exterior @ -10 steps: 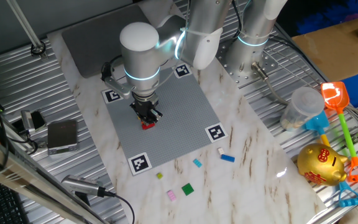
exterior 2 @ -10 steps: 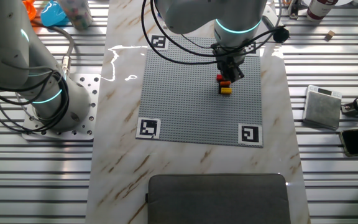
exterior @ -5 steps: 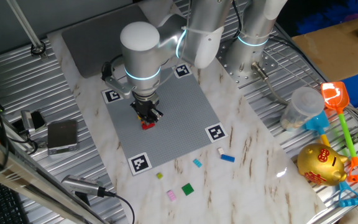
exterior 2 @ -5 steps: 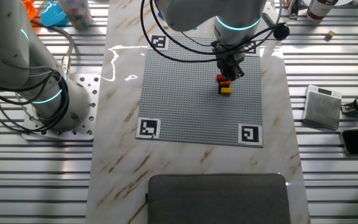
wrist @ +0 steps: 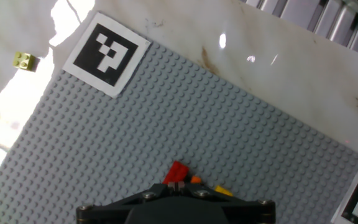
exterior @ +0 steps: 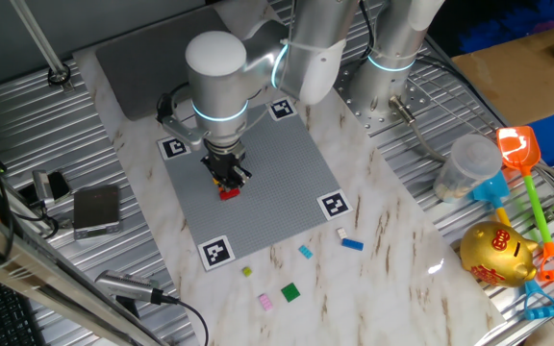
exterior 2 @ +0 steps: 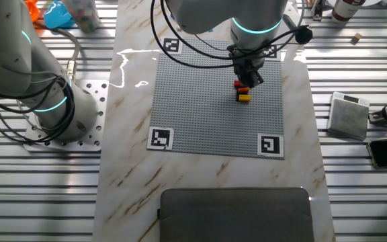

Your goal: Build with small Lego blocks

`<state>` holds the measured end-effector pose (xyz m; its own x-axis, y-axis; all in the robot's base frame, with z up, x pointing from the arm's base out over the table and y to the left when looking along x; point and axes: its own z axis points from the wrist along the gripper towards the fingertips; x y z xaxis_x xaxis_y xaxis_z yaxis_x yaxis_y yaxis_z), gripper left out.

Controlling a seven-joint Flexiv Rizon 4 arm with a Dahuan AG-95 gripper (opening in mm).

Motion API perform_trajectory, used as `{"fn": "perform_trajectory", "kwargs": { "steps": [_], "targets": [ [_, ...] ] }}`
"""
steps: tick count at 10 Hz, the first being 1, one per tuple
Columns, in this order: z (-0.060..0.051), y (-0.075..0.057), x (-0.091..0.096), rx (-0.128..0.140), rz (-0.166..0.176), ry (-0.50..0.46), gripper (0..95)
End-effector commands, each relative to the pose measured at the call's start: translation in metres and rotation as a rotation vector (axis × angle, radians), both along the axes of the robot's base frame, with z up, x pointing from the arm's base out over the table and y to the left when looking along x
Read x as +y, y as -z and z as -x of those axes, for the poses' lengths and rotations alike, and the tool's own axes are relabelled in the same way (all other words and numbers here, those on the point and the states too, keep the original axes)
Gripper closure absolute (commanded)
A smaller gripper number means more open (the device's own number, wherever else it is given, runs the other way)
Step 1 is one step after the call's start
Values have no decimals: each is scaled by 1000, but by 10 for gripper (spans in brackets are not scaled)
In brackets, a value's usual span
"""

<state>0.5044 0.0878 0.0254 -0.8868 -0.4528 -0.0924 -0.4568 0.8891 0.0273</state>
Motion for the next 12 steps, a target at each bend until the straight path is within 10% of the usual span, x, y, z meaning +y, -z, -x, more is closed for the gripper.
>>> {"fn": "perform_trajectory", "kwargs": {
  "steps": [1, 8, 9, 12],
  "targets": [
    [0, -2, -2, 1, -4, -4, 950],
    [-4, -4, -6, 0, 11, 20, 950],
    [-6, -5, -7, 1, 15, 29, 760],
    [-10, -8, -11, -3, 22, 68, 760]
  ]
}}
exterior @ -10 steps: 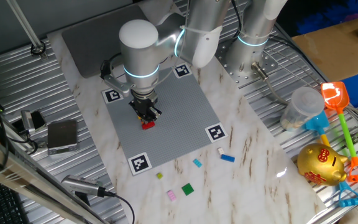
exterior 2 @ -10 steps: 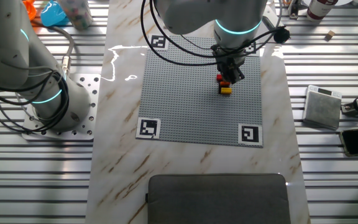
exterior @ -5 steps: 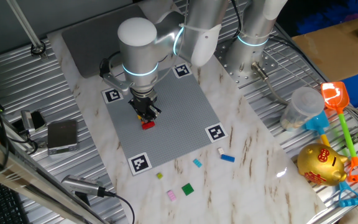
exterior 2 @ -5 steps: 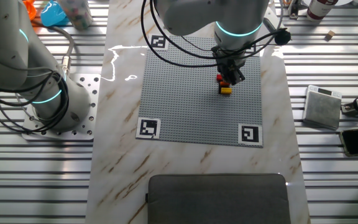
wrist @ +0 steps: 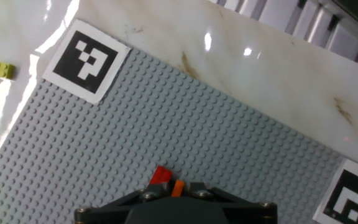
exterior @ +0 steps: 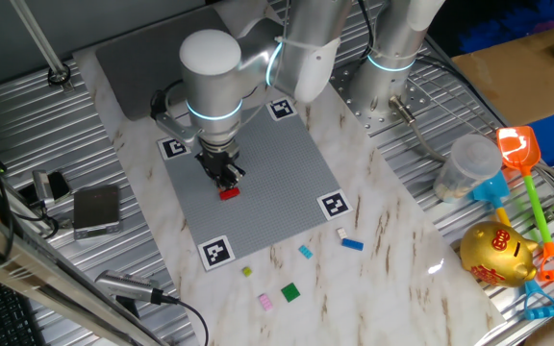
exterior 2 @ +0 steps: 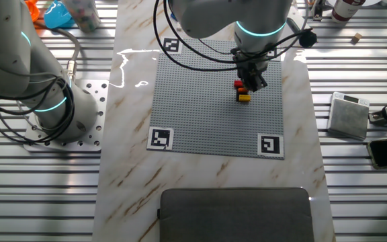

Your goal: Build with small Lego blocks

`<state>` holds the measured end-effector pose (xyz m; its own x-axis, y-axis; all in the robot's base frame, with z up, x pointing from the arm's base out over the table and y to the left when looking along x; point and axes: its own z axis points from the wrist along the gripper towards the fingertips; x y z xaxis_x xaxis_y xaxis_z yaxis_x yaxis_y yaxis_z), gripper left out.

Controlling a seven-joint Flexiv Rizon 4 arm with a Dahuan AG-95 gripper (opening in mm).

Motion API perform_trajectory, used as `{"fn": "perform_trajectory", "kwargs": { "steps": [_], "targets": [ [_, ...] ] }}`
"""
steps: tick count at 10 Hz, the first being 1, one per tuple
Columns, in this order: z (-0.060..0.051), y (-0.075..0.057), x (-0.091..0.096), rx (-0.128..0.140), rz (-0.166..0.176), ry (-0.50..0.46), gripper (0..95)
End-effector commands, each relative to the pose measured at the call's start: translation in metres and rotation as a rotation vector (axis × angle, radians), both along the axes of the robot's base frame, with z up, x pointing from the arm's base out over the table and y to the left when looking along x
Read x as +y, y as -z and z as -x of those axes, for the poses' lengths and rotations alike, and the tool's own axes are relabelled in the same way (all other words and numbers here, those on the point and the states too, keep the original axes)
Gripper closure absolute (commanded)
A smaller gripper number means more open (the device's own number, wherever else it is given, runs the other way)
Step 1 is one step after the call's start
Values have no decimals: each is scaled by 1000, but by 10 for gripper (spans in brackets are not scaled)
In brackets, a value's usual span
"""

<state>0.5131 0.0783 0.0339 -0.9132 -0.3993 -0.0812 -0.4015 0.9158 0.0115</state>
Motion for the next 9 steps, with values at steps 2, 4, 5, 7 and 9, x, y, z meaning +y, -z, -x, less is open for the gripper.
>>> {"fn": "perform_trajectory", "kwargs": {
  "steps": [2, 4, 5, 7, 9],
  "targets": [
    [-2, 4, -2, -11, 2, 24, 760],
    [-3, 4, -3, -15, 3, 35, 760],
    [-3, 5, -3, -18, 6, 38, 760],
    [-3, 7, -4, -27, 17, 40, 760],
    [-5, 9, -5, -37, 27, 41, 760]
  ]
}}
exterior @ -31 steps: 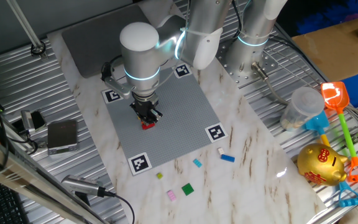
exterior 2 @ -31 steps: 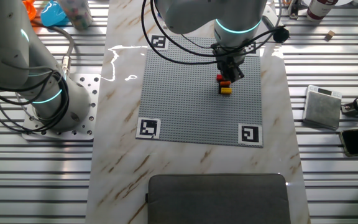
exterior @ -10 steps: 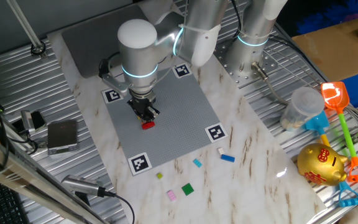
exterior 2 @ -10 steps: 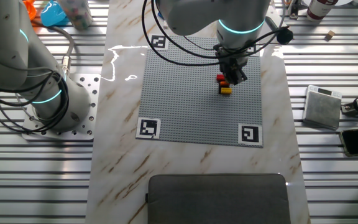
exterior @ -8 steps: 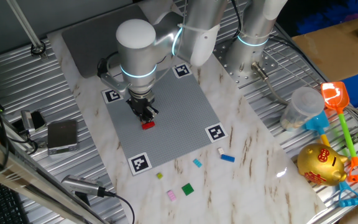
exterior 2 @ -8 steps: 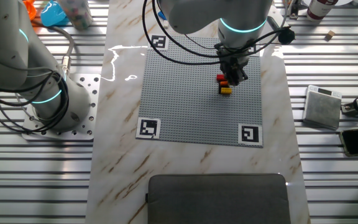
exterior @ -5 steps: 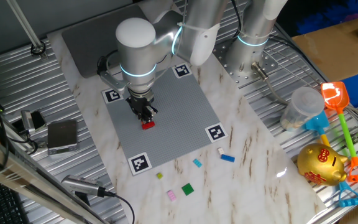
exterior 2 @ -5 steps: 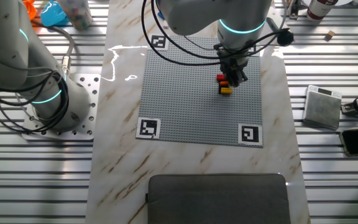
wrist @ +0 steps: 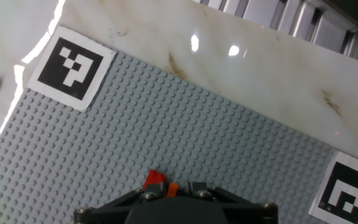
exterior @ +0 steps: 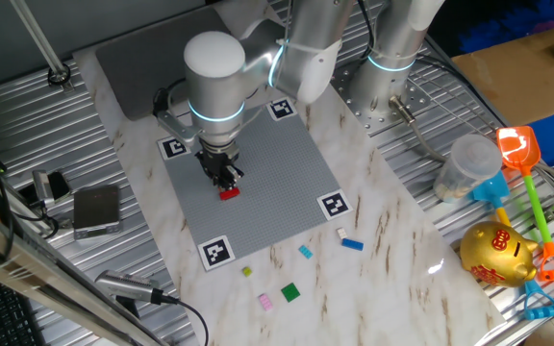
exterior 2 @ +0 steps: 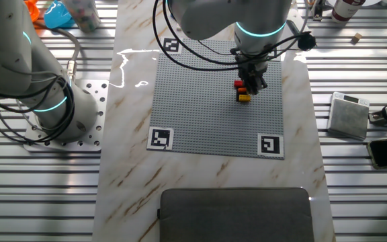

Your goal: Build with small Lego blocks

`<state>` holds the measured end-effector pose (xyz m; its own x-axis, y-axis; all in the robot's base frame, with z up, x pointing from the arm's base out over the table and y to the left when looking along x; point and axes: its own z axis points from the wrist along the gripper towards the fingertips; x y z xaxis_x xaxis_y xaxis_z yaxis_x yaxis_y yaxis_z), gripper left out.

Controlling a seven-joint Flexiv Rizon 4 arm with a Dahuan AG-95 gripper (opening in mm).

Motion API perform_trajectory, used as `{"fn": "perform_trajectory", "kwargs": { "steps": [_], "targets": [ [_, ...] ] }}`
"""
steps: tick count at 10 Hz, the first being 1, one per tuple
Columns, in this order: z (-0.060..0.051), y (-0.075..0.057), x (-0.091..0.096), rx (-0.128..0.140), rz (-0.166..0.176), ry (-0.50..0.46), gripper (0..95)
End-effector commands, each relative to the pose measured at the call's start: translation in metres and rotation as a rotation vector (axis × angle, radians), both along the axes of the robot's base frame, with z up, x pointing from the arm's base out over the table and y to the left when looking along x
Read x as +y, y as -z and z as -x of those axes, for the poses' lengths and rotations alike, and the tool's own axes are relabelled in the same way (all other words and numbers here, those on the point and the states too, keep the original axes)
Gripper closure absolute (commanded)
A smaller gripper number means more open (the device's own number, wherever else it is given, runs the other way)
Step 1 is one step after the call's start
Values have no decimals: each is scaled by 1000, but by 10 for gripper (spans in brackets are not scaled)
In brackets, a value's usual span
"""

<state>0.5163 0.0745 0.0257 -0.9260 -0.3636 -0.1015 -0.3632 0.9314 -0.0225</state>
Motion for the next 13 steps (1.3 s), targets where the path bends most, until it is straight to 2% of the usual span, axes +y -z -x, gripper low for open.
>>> {"fn": "perform_trajectory", "kwargs": {
  "steps": [1, 5, 11, 12, 13],
  "targets": [
    [-3, 2, -1, -7, 7, -2, 760],
    [-6, -1, -1, -10, 5, -17, 760],
    [1, -12, 3, -2, 0, -41, 760],
    [6, -13, 4, 1, -11, -53, 950],
    [7, -13, 4, 5, -15, -60, 950]
  ]
}}
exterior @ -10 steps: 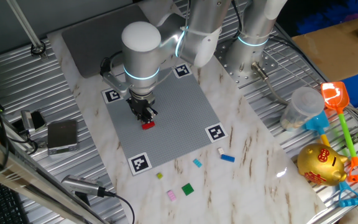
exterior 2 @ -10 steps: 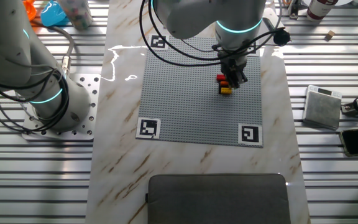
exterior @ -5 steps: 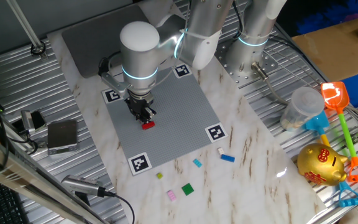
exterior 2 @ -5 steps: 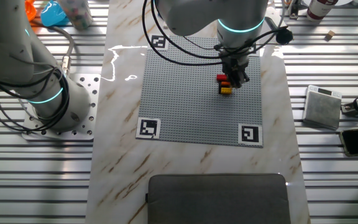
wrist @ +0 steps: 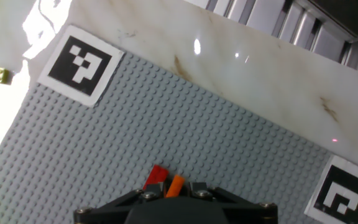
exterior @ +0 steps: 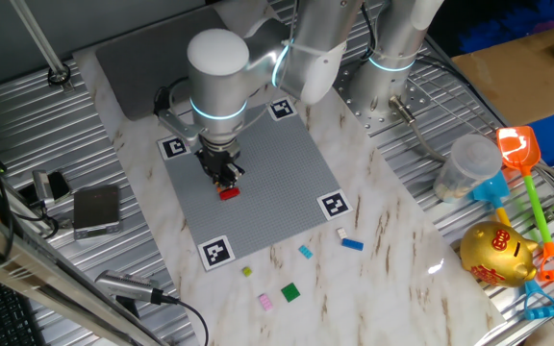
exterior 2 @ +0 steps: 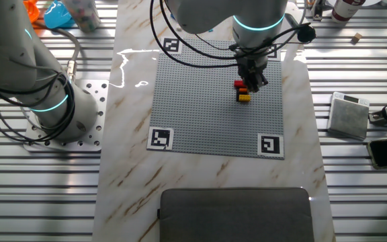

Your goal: Build with small Lego blocks

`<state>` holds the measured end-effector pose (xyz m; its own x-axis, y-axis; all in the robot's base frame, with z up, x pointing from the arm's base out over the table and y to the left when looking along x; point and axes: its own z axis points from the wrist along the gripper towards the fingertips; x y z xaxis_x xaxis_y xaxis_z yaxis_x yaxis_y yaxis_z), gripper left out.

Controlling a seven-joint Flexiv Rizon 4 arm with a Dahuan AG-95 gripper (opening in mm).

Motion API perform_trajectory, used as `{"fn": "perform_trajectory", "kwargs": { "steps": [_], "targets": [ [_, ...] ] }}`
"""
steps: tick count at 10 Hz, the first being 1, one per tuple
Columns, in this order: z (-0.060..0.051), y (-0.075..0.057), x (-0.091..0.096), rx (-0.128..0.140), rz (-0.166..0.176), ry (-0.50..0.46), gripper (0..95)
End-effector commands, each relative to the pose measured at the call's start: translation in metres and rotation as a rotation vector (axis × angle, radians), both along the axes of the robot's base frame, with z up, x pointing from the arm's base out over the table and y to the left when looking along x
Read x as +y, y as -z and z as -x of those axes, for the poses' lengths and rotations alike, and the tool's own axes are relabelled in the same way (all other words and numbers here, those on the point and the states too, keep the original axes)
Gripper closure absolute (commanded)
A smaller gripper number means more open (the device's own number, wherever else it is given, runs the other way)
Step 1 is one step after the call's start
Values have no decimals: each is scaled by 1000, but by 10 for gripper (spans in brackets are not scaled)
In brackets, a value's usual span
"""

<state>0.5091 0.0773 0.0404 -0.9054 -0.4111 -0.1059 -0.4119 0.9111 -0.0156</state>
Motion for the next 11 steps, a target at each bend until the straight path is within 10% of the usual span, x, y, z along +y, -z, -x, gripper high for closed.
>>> {"fn": "perform_trajectory", "kwargs": {
  "steps": [1, 11],
  "targets": [
    [0, 2, 1, 9, -17, -23, 950],
    [-4, 11, -2, 11, -49, -93, 950]
  ]
}}
